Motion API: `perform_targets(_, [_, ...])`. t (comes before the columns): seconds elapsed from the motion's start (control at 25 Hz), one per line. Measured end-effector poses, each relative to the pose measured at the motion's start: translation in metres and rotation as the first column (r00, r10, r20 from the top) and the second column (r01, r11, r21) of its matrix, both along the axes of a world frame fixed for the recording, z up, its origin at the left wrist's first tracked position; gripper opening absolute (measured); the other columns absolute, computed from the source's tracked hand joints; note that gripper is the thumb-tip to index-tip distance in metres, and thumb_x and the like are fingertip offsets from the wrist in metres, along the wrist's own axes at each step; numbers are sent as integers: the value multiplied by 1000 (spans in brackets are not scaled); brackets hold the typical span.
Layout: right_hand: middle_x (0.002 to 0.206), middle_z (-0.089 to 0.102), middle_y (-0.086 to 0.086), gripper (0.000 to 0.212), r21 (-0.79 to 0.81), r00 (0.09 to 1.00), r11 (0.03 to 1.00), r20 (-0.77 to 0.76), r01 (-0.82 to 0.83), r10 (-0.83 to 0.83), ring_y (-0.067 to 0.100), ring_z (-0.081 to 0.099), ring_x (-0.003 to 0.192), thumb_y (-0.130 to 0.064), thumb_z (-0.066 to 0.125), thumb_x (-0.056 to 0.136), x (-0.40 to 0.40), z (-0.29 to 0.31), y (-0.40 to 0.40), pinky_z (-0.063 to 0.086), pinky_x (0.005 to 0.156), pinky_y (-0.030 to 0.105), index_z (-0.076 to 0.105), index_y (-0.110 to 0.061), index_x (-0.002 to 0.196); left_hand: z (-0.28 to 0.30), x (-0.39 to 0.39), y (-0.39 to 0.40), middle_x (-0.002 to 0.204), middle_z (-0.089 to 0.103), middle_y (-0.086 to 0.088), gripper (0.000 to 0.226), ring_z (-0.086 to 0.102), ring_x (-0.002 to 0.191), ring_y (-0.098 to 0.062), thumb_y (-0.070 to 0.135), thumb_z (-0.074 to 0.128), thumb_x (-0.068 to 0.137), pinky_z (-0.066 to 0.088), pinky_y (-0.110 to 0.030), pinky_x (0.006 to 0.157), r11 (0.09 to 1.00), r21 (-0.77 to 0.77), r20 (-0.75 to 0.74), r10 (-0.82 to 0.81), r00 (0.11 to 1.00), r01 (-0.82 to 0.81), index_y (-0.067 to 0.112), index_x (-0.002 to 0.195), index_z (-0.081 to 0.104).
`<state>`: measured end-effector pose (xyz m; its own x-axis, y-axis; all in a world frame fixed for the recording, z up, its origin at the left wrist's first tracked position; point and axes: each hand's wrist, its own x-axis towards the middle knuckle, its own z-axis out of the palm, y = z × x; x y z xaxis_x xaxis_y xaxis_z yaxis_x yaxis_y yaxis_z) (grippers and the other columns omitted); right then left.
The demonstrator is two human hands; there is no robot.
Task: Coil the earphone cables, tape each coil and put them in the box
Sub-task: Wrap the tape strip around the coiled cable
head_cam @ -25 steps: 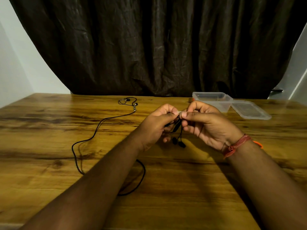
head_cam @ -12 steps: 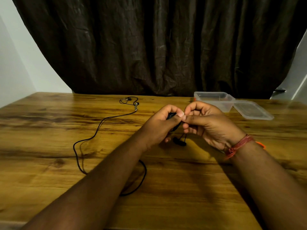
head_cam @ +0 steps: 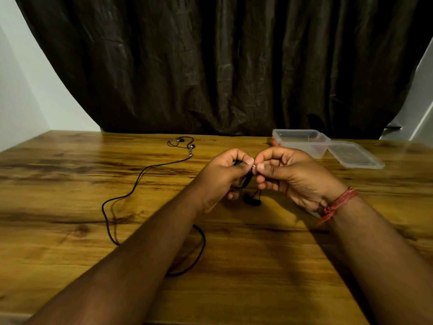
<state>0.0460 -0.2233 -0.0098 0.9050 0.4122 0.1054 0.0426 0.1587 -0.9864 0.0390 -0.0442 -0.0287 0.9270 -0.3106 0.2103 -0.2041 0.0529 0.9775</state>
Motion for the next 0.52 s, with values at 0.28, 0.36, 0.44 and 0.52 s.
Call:
perform_targets(0.28, [63,58,1,16,-77,997,995,46,68,-65,11,55,51,-9,72,74,-2,2,0,50,47,22,58,-12,81,-2,4,5,54,36,10,17,28,44,-3,18,52,100,29,-17,38,1000,-28,-3,7,1000,-7,23,84,57])
perform_targets(0.36, [64,57,0,16,-98,995,992,69,79,-72,10,51,51,-10,72,75,-3,3,1,47,47,21,61,-11,86,-2,5,4,54,35,10,17,27,44,-3,17,52,100,29,-17,38,1000,-25,-8,16,1000,-16,22,84,56])
perform_targets(0.44, [66,58,-1,19,-137,994,987,83,85,-74,10,49,53,-14,73,73,-4,4,0,46,49,21,65,-9,89,-2,5,4,53,35,11,16,26,44,-3,16,51,100,28,-17,38,1000,-19,-10,16,1000,-16,21,85,55])
perform_targets(0.52, [67,59,-2,17,-167,991,980,100,106,-90,9,51,56,-17,73,71,-5,5,-1,49,54,24,68,-9,85,-1,4,4,55,37,10,13,27,43,-3,16,50,100,27,-17,38,999,-37,-29,-8,1000,6,19,88,55])
